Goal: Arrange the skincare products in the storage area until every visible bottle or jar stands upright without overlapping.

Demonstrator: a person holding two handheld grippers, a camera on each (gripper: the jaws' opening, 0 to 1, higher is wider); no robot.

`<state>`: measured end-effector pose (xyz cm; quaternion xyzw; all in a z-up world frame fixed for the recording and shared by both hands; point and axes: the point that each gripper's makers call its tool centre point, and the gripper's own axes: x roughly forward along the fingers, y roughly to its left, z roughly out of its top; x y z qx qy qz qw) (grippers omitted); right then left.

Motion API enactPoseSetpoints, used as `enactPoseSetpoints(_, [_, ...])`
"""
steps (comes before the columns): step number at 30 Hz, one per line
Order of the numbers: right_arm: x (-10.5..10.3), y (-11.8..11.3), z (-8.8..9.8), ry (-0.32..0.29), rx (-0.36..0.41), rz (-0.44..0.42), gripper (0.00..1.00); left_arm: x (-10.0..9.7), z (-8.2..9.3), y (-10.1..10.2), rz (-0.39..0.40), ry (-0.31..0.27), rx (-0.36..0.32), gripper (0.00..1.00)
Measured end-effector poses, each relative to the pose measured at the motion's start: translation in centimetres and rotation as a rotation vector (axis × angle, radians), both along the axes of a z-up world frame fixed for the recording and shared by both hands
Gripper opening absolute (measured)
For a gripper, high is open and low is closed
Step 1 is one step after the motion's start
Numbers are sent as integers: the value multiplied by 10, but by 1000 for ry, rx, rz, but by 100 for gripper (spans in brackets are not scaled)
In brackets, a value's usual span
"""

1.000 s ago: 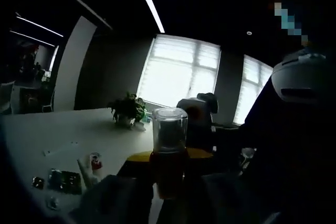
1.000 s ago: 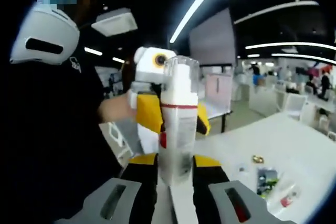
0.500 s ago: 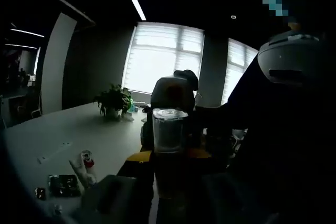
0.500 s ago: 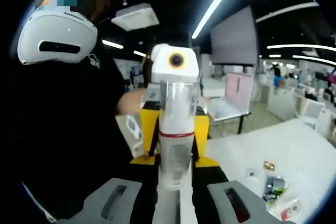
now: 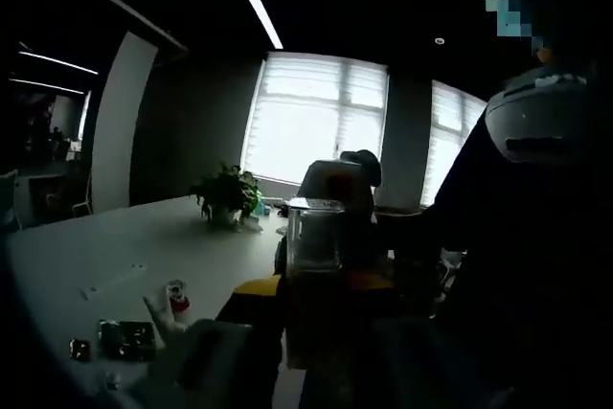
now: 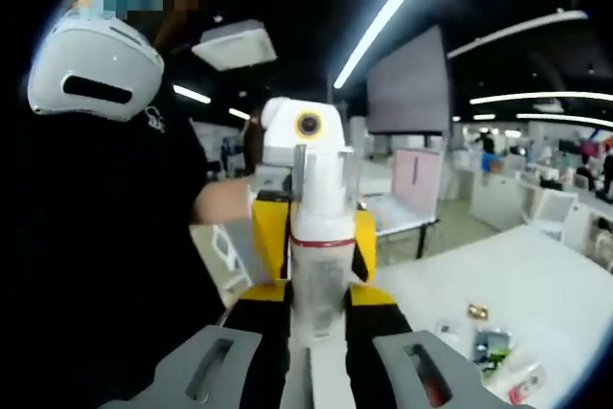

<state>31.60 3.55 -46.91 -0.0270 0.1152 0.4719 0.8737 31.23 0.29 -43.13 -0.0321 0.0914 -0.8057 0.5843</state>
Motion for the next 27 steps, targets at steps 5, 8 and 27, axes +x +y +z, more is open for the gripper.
enactPoseSetpoints(5, [2, -17, -14, 4, 1, -54, 12, 27, -4, 2, 165, 22, -20, 41])
enactPoseSetpoints(8, [6, -31, -24, 6, 14, -117, 12, 45, -13, 8, 279, 52, -14, 59])
enactPoseSetpoints(27, [36, -117, -102, -9, -75, -333, 12, 74, -143, 62, 677, 132, 280, 99])
